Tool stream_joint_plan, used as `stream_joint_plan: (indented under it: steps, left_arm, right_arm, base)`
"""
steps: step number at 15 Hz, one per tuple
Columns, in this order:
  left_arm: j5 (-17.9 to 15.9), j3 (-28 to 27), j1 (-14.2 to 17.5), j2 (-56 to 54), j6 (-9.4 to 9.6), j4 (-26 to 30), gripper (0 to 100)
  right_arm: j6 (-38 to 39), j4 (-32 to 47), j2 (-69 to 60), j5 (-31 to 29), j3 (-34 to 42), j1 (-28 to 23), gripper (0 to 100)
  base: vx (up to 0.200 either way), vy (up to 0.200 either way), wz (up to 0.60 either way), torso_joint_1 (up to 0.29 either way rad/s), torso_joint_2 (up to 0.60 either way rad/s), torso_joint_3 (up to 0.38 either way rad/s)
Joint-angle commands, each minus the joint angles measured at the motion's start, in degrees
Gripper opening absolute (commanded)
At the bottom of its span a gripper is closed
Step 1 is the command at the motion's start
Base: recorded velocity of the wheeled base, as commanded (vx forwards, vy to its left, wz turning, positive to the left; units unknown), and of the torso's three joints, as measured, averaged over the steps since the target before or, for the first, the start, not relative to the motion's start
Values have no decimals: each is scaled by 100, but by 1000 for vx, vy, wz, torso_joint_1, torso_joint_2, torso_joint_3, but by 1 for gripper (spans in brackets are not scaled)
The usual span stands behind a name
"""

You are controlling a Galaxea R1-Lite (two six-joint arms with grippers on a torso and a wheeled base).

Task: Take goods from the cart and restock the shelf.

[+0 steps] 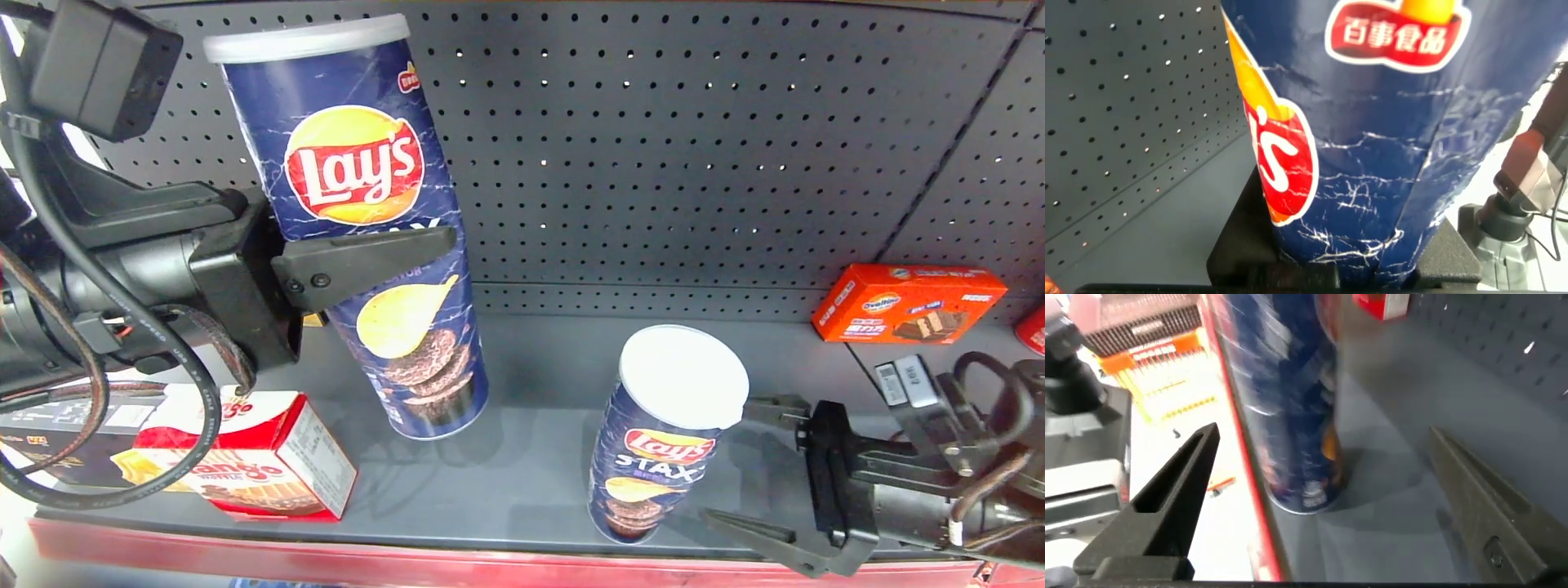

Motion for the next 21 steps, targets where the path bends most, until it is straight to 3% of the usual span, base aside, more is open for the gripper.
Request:
stream_joint_plan:
  steps: [1, 2, 3, 5, 10, 12, 14, 15, 16, 18, 19, 20, 21]
  left_arm:
    - [-9, 30, -19, -32, -2, -12, 0]
    - [-9, 30, -19, -32, -2, -12, 0]
    - [-9, 30, -19, -23, -2, -12, 0]
    - [0, 30, -19, -23, 7, -12, 0]
    - [44, 21, -11, -5, 51, -30, 0]
    - [97, 100, -11, -14, 113, -30, 0]
    - [97, 223, -19, -32, 218, -21, 0]
    - [106, 223, -19, -40, 218, -21, 0]
    - [106, 162, -11, -23, 201, -21, 0]
    - [88, 109, -2, -5, 192, -30, 0]
    - [79, 127, -2, 4, 192, -30, 0]
    - [53, 188, -37, -5, 201, -21, 0]
    - [35, 197, -55, 12, 209, -30, 0]
  right_arm:
    - [27, 1028, -1769, -6, -68, -247, 100]
    - [45, 1389, -2103, -6, -112, -344, 100]
    - [203, 2303, -3017, -41, -165, -695, 100]
    - [616, 3225, -4125, -463, -103, -1346, 100]
    - [1433, 4878, -6735, -1535, 767, -2409, 100]
    - [1433, 5467, -7544, -1772, 969, -2532, 100]
    - [1424, 6600, -8238, -1957, 969, -2603, 100]
    - [1442, 6653, -8238, -2361, 1004, -2594, 100]
    - [1424, 6653, -8238, -2959, 1224, -2603, 100]
    - [1345, 6644, -8238, -5341, 1505, -2594, 100]
    - [1381, 6653, -8256, -5850, 1497, -2576, 100]
    - [1424, 6671, -8423, -5657, 1497, -2418, 100]
    - [1240, 6671, -8581, -4945, 1497, -2295, 100]
  base:
    - [0, 0, 0, 0, 0, 0]
    - [0, 0, 0, 0, 0, 0]
    - [0, 0, 0, 0, 0, 0]
    - [0, 0, 0, 0, 0, 0]
    - [0, 0, 0, 0, 0, 0]
    - [0, 0, 0, 0, 0, 0]
    - [0, 0, 0, 0, 0, 0]
    - [0, 0, 0, 0, 0, 0]
    - [0, 0, 0, 0, 0, 0]
    - [0, 0, 0, 0, 0, 0]
    - [0, 0, 0, 0, 0, 0]
    - [0, 0, 0, 0, 0, 0]
    - [0, 0, 0, 0, 0, 0]
